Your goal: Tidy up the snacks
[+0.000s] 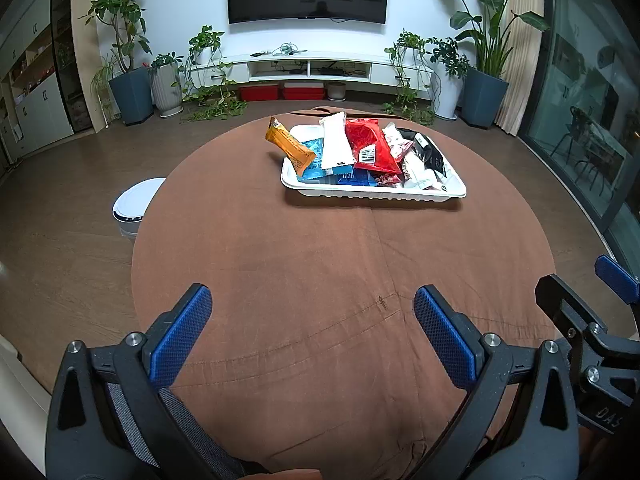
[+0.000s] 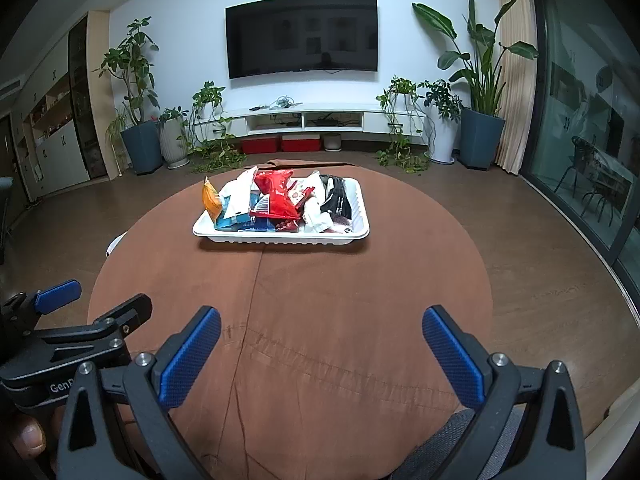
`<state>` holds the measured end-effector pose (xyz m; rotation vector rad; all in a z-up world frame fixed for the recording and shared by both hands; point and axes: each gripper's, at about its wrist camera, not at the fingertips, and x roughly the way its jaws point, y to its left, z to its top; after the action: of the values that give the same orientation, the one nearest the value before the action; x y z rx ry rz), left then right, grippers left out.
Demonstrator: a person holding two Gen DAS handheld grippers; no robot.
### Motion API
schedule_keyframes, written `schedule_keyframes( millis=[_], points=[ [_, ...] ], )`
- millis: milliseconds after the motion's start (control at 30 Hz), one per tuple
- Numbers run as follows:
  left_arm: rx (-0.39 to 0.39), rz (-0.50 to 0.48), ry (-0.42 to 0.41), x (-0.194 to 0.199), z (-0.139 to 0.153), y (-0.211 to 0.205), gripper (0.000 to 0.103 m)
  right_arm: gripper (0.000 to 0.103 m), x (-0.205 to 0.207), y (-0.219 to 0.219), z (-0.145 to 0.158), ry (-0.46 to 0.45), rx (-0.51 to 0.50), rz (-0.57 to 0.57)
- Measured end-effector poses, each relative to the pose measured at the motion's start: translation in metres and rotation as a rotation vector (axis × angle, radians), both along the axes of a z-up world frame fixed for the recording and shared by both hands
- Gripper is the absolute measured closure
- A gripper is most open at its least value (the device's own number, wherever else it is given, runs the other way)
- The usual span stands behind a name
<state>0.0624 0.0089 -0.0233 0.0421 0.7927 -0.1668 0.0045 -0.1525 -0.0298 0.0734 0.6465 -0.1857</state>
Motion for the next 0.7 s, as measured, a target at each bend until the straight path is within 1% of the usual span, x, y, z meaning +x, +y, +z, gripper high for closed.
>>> schedule_keyframes(
  millis=[700],
  points=[
    [0.002,-0.002,0.001,-0.0007,-0.0020,0.0005,0.000,0.000,-0.0001,-0.0011,-0.0003,0.002,-0.001,0.001]
  ],
)
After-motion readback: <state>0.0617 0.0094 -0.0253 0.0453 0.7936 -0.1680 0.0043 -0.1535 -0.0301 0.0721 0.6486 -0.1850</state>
